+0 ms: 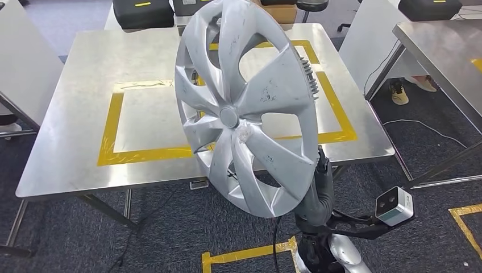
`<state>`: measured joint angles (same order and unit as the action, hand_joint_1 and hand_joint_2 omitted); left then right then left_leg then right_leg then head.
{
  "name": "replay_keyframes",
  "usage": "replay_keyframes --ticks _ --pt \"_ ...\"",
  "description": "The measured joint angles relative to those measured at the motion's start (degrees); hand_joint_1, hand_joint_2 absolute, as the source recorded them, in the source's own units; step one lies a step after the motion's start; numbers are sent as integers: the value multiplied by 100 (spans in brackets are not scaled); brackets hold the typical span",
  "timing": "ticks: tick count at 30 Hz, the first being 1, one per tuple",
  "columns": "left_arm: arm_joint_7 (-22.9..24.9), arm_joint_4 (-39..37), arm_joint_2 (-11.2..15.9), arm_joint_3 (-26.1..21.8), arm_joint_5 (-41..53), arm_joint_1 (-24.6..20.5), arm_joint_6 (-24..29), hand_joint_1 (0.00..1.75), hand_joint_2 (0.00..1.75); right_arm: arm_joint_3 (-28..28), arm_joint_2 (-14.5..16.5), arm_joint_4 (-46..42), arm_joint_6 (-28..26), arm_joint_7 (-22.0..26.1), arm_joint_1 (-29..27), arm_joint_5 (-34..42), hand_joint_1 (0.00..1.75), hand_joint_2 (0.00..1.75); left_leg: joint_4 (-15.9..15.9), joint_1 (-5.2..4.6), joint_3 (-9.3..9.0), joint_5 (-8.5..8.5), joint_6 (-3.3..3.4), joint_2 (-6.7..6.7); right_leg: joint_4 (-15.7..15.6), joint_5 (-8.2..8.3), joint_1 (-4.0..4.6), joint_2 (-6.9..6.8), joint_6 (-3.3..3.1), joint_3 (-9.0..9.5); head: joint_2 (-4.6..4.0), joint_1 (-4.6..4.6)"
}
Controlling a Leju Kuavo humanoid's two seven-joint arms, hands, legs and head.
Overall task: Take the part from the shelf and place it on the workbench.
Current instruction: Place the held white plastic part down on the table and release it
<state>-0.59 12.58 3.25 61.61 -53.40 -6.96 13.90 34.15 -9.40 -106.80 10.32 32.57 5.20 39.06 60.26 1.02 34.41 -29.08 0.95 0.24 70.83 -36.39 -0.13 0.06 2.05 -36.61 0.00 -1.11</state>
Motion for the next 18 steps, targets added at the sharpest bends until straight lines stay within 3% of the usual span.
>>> replay_keyframes --ticks 1,2,3,5,6,7,9,12,14,16,17,18 --pt "-2 -1 0 0 0 3 0 0 175 1 0 2 -3 0 -8 1 175 175 0 -2 -33 -30 2 5 289 -38 -2 0 7 -196 0 -25" --pt "-5 -1 1 0 0 4 0 0 175 1 0 4 -6 0 -17 1 175 175 1 -5 -73 -61 0 5 383 43 -2 0 -1 -308 0 -53" --pt "-6 -1 2 0 0 3 0 0 175 1 0 8 -9 0 -23 2 175 175 0 -10 -122 -94 -4 2 247 248 1 1 -25 -314 0 -84" --pt "-10 0 -7 0 1 2 0 0 175 1 -1 13 -11 0 -26 1 175 175 -12 -16 -221 -166 -18 -4 -444 781 23 10 -123 -111 0 -136" --pt "-11 0 -17 -1 1 -5 0 0 175 0 0 14 -11 0 -26 1 175 175 -19 -19 -251 -192 -33 -8 -758 957 46 15 -184 -3 0 -141" --pt "-12 1 -29 -1 1 -11 0 0 175 0 0 11 -10 0 -23 1 175 175 -28 -13 -257 -207 -57 -10 -974 1027 72 18 -241 74 0 -156" --pt "-12 3 -54 -1 3 -22 -1 0 175 -2 1 4 -11 0 -18 0 175 175 -53 -6 -241 -211 -119 -9 -1129 974 112 15 -318 123 0 -182" --pt "-16 5 -63 1 9 -27 -1 0 175 -7 4 -9 -14 -2 -23 1 175 175 30 -21 -226 -309 -206 -8 -1358 954 57 -10 -345 287 0 -182" --pt "-22 5 -57 1 14 -29 0 0 175 -8 13 -13 -15 -1 -20 1 175 175 550 -21 49 -527 -245 -29 -1439 939 32 -26 -361 398 0 -116" --pt "-21 4 -49 1 15 -16 0 0 175 -8 21 -12 -16 -1 -21 1 175 175 1213 -6 500 -698 -283 -37 -1433 885 30 -26 -376 447 0 -51" --pt "-20 3 -45 2 15 -8 0 0 175 -8 22 -7 -17 -1 -26 2 175 175 1354 -1 647 -650 -298 -36 -1424 850 30 -22 -372 477 0 -26" --pt "-20 3 -42 2 15 -1 0 0 175 -8 22 -1 -19 -2 -31 2 175 175 1285 2 682 -485 -307 -32 -1415 811 28 -16 -361 516 0 -3"
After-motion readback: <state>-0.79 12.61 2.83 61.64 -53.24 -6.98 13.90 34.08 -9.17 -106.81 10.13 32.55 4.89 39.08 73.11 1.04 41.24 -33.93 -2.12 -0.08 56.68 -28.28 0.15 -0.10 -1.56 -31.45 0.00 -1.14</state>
